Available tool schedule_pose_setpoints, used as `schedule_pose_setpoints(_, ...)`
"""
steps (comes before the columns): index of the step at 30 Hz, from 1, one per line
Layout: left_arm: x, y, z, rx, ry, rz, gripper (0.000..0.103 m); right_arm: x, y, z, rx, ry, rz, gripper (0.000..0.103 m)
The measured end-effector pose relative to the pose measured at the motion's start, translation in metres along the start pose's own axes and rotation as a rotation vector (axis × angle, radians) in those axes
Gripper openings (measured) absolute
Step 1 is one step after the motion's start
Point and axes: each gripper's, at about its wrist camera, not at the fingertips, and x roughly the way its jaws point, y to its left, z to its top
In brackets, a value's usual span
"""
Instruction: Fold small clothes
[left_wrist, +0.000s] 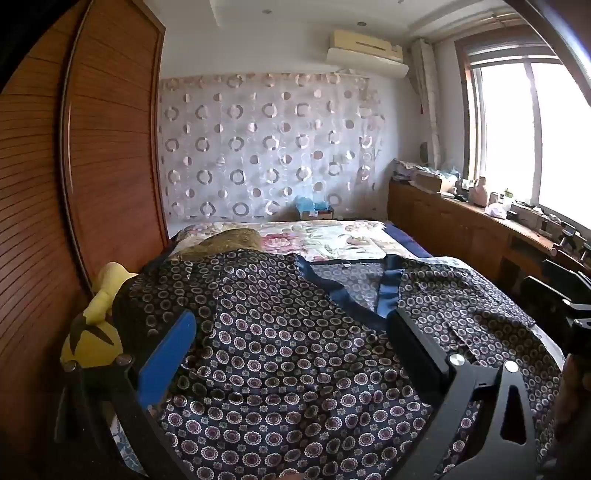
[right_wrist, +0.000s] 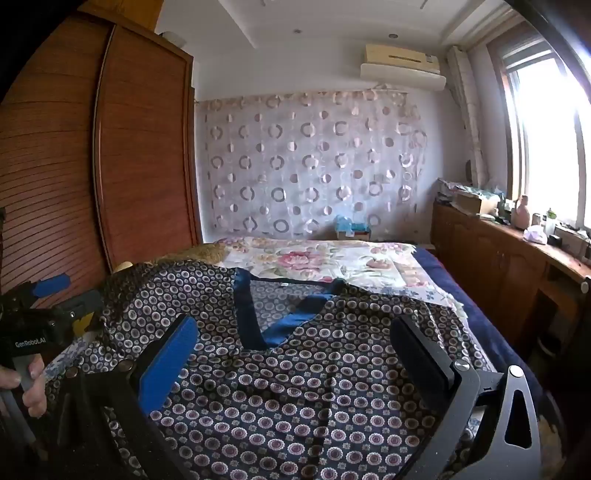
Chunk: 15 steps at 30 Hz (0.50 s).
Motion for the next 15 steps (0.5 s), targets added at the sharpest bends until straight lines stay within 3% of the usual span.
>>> schedule_pose_setpoints(15, -0.0001, 0.0012, 0.0002, -0.003, -0.003, 0.001, 0.103, 0.0075, 0.0022, -0.0008, 0.000, 0.006, -0.003, 0.103)
